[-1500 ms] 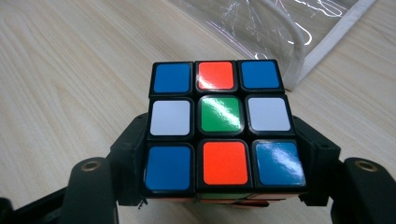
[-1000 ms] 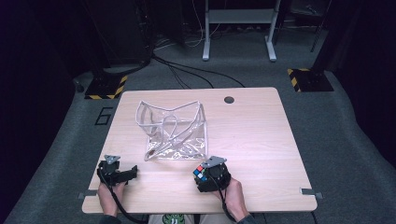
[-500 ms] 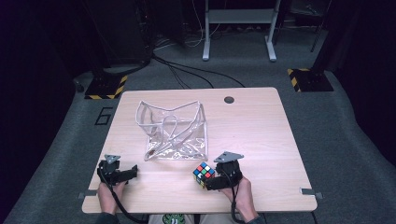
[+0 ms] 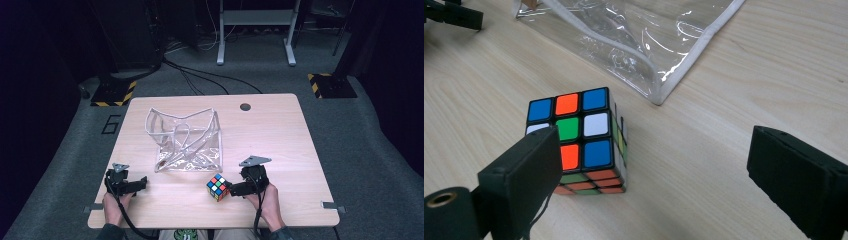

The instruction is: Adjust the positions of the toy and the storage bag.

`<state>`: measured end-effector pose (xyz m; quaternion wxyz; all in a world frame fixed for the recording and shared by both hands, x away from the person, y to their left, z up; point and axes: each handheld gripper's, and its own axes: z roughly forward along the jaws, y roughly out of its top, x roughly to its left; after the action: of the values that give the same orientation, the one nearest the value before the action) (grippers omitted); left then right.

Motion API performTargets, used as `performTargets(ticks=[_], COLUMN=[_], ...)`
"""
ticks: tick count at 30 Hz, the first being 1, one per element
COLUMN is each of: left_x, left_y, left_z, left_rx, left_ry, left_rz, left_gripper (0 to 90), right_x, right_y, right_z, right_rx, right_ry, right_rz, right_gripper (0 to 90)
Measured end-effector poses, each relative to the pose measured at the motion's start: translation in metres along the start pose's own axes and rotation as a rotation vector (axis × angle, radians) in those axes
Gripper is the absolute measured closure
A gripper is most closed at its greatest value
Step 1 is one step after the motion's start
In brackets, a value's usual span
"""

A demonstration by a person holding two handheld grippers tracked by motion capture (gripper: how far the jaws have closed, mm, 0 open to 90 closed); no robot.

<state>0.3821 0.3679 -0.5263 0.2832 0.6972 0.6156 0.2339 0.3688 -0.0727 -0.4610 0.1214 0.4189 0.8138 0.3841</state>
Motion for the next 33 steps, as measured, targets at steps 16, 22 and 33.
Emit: performTargets(ticks=[16,22,33], left_x=[0.002,0.004,0.010], left_y=[0.032,0.048,0.075], left_z=[-0.013,-0.019,-0.032], left_rx=[0.009,0.007,-0.010], left_ry=[-0.094,-0.112,-0.145], left_rz=[0.018,0.035,0.029], left_gripper=[6.1,6.9,8.4], right_x=[-0.017,-0.021,-0.026], right_y=[0.032,0.042,0.064], right_z=[0.002,0.004,0.004], right_rx=[0.009,0.006,-0.005], right_ry=[-0.012,-0.005,0.014], right_rz=[-0.007,-0.006,-0.004], right_gripper=[8.1,8.4,8.9])
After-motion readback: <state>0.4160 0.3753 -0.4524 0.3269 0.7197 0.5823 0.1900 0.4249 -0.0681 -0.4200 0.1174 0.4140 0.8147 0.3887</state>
